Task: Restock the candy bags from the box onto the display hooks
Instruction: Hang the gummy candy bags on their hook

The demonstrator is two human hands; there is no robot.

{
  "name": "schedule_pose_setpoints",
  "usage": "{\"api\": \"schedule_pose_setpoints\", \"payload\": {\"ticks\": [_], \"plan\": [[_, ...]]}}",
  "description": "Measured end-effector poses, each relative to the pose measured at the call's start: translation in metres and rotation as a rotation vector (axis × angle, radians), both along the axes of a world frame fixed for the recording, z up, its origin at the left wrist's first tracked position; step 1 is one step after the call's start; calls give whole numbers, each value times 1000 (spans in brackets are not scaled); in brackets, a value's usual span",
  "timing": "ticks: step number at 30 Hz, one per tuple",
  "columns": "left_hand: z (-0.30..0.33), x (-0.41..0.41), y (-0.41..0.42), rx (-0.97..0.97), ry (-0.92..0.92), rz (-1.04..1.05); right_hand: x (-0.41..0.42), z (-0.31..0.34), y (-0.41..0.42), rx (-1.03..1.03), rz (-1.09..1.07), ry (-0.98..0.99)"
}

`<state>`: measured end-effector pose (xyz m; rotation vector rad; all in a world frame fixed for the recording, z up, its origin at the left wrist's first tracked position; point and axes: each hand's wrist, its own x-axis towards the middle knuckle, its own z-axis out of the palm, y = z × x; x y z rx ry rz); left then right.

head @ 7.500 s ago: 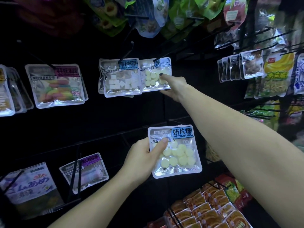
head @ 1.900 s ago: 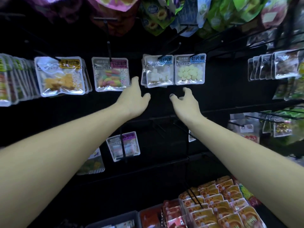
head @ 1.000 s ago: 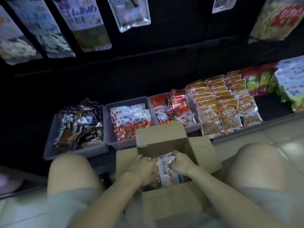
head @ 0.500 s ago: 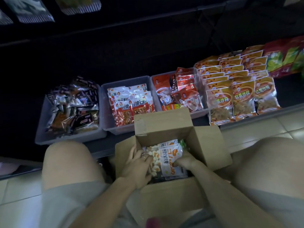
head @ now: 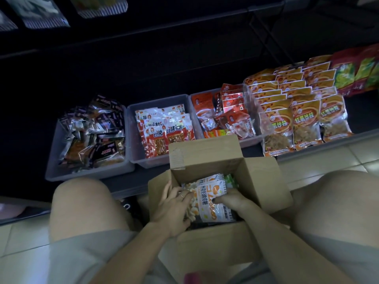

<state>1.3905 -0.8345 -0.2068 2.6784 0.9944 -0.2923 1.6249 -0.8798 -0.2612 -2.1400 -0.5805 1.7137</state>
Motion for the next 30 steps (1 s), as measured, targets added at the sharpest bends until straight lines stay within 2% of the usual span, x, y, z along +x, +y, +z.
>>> {"api": "schedule_pose_setpoints", "payload": {"ticks": [5, 10, 12, 16, 23, 25, 30], "plan": [[2, 1, 4, -59, 23, 11, -15, 17, 0, 129, 74, -27], [4, -1, 5, -129, -77, 66, -22, 61, 5, 273, 250, -220], [6, -1, 9, -177, -160, 113, -25, 87, 3, 347, 373, -308], [37, 5, 24, -325, -497, 263, -22, 153, -5, 446, 723, -551], [137, -12, 49, -777, -713, 316, -24, 284, 17, 698, 1038, -692], [161, -23, 52, -769, -792, 311, -34, 316, 30, 775, 1062, -726], [209, -64, 72, -544, -1042, 452, -68, 370, 82, 997, 992, -637]]}}
